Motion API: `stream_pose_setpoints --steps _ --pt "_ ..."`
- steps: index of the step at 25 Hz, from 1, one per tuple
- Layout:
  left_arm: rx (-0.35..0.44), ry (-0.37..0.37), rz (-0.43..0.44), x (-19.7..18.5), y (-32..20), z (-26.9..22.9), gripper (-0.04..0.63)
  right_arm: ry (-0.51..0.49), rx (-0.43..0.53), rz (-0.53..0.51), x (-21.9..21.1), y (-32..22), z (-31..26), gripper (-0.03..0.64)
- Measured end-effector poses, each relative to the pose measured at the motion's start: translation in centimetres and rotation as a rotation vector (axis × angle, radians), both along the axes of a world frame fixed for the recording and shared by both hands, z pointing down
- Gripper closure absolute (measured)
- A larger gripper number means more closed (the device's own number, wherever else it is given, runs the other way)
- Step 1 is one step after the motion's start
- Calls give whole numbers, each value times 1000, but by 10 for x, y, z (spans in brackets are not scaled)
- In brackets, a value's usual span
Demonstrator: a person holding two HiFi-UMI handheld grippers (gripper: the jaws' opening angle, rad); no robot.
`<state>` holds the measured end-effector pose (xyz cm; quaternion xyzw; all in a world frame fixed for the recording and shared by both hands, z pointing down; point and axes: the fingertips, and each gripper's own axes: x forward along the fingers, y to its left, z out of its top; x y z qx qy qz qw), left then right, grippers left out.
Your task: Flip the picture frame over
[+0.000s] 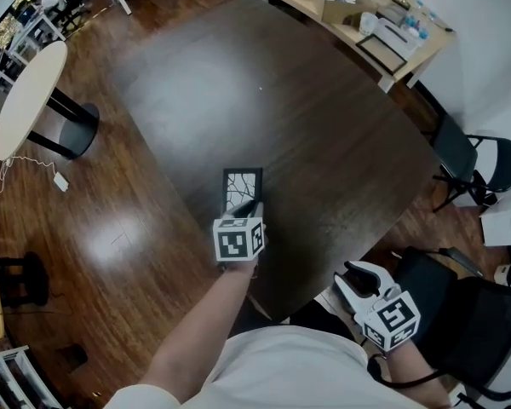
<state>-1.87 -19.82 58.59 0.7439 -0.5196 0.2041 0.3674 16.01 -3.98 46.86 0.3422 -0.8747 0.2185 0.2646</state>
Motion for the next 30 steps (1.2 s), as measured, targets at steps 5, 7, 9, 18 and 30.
stream_pose_setpoints --steps 5,7,9,18,30 --pt "4 424 26 37 5 -34 532 11 -8 -7 -15 1 -1 500" --pt "-1 603 48 52 8 -43 532 17 -14 -10 -20 4 -1 500" --pt "-6 778 70 65 9 -53 532 27 -20 -12 -24 6 0 500" --pt "-106 1297 7 71 12 -50 532 92 -54 -12 -29 19 0 500" --pt "-101 1437 -24 35 18 -36 526 107 -57 -45 -48 19 -1 500"
